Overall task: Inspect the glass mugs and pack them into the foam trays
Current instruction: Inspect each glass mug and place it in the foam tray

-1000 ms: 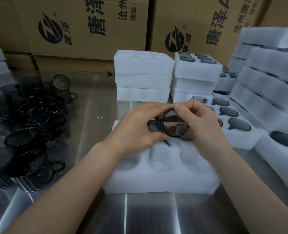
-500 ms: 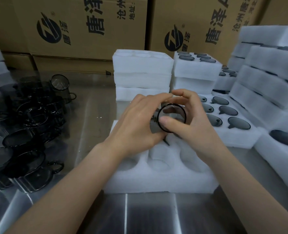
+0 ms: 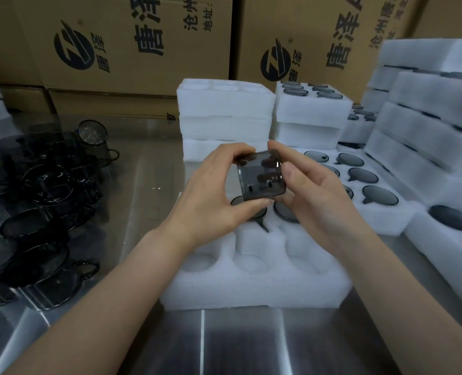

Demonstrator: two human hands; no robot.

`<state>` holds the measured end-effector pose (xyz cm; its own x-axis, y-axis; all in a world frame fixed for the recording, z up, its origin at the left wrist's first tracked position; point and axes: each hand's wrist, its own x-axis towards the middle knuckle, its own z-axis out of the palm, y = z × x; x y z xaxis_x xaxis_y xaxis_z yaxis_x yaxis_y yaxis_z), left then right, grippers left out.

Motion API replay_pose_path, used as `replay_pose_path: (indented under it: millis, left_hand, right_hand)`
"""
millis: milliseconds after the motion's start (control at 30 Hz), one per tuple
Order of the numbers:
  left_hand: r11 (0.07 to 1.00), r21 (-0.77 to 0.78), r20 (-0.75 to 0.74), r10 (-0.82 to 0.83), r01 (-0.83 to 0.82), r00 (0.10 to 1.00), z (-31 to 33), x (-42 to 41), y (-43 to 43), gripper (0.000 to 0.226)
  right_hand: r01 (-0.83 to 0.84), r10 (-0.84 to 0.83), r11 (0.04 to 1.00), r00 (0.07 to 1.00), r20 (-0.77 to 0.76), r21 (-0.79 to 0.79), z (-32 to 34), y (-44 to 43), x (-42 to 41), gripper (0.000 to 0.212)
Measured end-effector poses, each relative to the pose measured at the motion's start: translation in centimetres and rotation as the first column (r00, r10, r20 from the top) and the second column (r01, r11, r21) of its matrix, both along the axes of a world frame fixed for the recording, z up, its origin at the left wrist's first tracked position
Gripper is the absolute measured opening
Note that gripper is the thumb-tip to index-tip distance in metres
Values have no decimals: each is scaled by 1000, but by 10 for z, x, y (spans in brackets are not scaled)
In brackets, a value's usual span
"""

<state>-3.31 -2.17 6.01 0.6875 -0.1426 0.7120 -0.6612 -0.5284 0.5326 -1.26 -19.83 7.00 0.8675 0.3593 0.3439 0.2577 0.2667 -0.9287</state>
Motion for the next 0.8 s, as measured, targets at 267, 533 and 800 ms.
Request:
replay_pose_path:
  millis: [267, 533, 800]
  left_hand:
    - [986, 164, 57, -50, 40, 997, -3, 4, 1, 66]
    - [971, 229, 85, -95, 73, 992, -4, 5, 0, 69]
    - [988, 137, -1, -76, 75, 997, -4, 4, 2, 70]
  right_hand:
    - [221, -198, 967, 966, 168, -130, -3, 7, -6, 32]
    - [285, -272, 955, 952, 139, -83, -1, 6, -5, 20]
    - [73, -67, 995, 995, -77, 67, 0, 1, 3, 21]
